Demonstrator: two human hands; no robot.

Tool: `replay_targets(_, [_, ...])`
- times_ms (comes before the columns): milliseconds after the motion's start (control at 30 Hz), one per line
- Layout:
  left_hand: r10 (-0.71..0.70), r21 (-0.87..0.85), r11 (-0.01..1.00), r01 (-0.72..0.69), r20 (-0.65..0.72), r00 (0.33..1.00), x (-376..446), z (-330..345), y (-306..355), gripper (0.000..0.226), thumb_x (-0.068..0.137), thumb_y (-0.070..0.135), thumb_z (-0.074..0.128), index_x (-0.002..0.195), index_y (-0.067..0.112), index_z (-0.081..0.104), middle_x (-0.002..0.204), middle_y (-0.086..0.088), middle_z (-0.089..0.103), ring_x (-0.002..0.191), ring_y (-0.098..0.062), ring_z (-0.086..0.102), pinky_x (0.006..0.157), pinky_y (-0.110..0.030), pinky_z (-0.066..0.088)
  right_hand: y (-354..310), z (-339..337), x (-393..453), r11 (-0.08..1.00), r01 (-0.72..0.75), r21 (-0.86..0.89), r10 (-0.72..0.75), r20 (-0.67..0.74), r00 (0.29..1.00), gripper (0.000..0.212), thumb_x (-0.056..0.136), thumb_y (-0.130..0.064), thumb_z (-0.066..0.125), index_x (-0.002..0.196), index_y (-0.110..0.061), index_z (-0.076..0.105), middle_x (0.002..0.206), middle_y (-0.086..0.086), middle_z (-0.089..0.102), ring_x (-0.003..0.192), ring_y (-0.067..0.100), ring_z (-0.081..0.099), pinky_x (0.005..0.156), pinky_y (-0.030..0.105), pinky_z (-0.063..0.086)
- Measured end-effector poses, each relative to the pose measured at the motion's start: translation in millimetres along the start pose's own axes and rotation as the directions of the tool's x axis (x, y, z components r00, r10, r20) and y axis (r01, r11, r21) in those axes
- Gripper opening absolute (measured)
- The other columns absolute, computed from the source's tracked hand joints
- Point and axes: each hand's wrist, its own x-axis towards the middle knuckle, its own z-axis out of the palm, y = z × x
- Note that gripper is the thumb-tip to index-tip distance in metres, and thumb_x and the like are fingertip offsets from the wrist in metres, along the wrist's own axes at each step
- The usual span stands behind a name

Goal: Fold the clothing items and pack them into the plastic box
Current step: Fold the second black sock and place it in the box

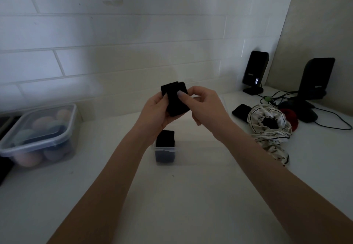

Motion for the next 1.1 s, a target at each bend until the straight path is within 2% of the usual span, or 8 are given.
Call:
replay_targets(267, [0.016,0.041,0.999,-0.016,0.016,1.000,-2.6,4.3,-0.1,0.025,0.099,0.013,0.036,0.102,0.015,0.061,0.103,-0.007,0.069,0.091,-0.014,0.070,0.078,-0.028,0.058,-0.6,4.0,-2.0,0.997,0.067,-0.049,-0.070,-0.067,0.995,0.020,0.089,-0.025,0.061,0.078,-0.009,0.060,0.032,-0.012,0.050,0.029,-0.002,0.046,0.034,0.006,0.028])
replay_targets(433, [-0.024,0.108,0.994,0.022,0.014,1.000,-1.5,2.3,-1.1,0.032,0.100,0.023,0.036,0.122,0.010,0.054,0.123,-0.016,0.063,0.112,-0.025,0.063,0.094,-0.042,0.052,4.5,5.1,0.5,0.998,0.008,-0.068,-0.014,-0.102,0.995,0.023,0.088,-0.031,0.060,0.078,-0.010,0.060,0.033,-0.015,0.049,0.030,-0.003,0.046,0.033,0.006,0.027])
replay_targets(567, [-0.062,0.169,0.984,0.055,0.035,0.997,-4.1,7.0,1.5,0.037,0.096,0.040,0.041,0.114,0.013,0.059,0.119,-0.011,0.066,0.108,-0.020,0.065,0.090,-0.039,0.053,5.8,2.6,0.1,0.994,-0.038,-0.100,0.024,-0.136,0.990,0.028,0.084,-0.036,0.064,0.086,-0.009,0.059,0.062,-0.001,0.062,0.036,-0.004,0.049,0.035,0.008,0.031])
replay_targets(700, [0.089,0.342,0.935,-0.091,0.022,0.996,-6.1,6.6,0.9,0.024,0.095,0.018,0.048,0.114,0.007,0.056,0.105,-0.007,0.068,0.090,-0.013,0.070,0.075,-0.027,0.059,6.6,-2.6,4.5,0.986,0.004,-0.166,-0.046,-0.252,0.967,0.035,0.078,-0.036,0.070,0.096,-0.018,0.047,0.092,0.000,0.062,0.072,0.008,0.056,0.061,0.019,0.044])
replay_targets(800, [0.090,0.410,0.905,-0.108,0.064,0.994,-7.3,7.0,0.6,0.026,0.097,0.019,0.044,0.118,0.008,0.054,0.108,-0.016,0.066,0.090,-0.027,0.070,0.073,-0.032,0.060,-0.6,-19.5,11.2,0.996,-0.020,-0.087,0.012,-0.090,0.996,0.036,0.084,-0.038,0.065,0.112,-0.018,0.053,0.106,0.000,0.060,0.080,0.008,0.056,0.064,0.014,0.046])
replay_targets(900, [0.060,0.441,0.891,-0.111,0.127,0.990,-10.8,12.7,0.1,0.026,0.098,0.021,0.040,0.118,0.011,0.054,0.104,-0.017,0.067,0.082,-0.032,0.070,0.071,-0.039,0.057,-2.6,-25.3,10.5,0.999,-0.037,-0.028,0.039,0.081,0.996,0.033,0.094,-0.036,0.050,0.109,-0.011,0.065,0.089,-0.001,0.064,0.068,0.004,0.055,0.053,0.011,0.043])
replay_targets(1000, [0.103,0.437,0.890,-0.128,0.080,0.991,-12.5,14.0,0.6,0.021,0.099,0.021,0.037,0.102,0.017,0.058,0.084,-0.012,0.067,0.066,-0.024,0.068,0.062,-0.036,0.054,2.6,-14.4,9.7,0.976,0.091,-0.200,-0.085,0.036,0.996,0.047,0.098,-0.037,0.041,0.085,0.005,0.057,0.072,0.007,0.051,0.065,0.014,0.048,0.063,0.028,0.039])
replay_targets(1100, [0.144,0.533,0.833,-0.151,0.055,0.988,-13.4,13.8,-0.7,0.025,0.099,0.026,0.035,0.084,0.024,0.055,0.070,-0.001,0.061,0.057,-0.015,0.059,0.056,-0.032,0.049,3.5,-3.5,5.8,0.975,0.107,-0.197,-0.105,0.016,0.994,0.039,0.100,-0.035,0.036,0.080,-0.004,0.047,0.067,0.005,0.045,0.060,0.016,0.044,0.058,0.027,0.037])
